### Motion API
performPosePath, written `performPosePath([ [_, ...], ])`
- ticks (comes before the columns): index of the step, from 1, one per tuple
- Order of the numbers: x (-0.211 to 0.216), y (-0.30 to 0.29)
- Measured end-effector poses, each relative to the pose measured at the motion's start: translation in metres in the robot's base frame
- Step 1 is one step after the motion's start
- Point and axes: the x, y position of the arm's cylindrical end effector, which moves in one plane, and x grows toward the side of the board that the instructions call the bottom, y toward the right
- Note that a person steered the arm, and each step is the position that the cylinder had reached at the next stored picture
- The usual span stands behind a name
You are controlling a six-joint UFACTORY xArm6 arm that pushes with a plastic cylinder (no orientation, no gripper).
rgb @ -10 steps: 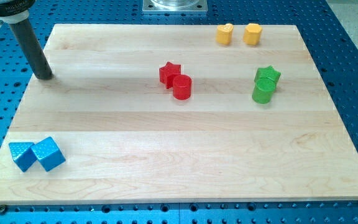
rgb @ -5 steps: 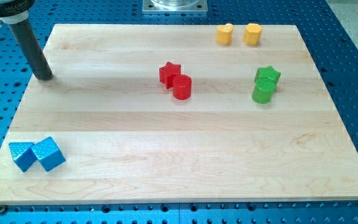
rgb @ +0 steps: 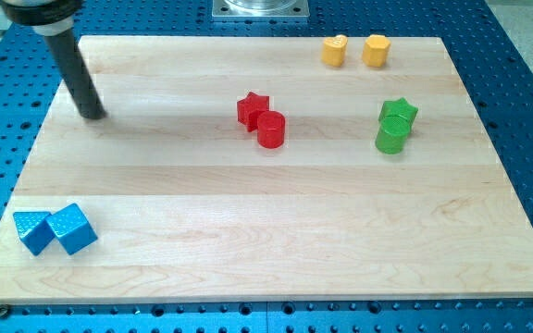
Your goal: Move the heart above the green star
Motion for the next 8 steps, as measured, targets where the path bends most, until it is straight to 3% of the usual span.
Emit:
performPosePath([
  [1,-0.016,0.069],
  [5,-0.169,0.297],
  [8,-0.146,0.311],
])
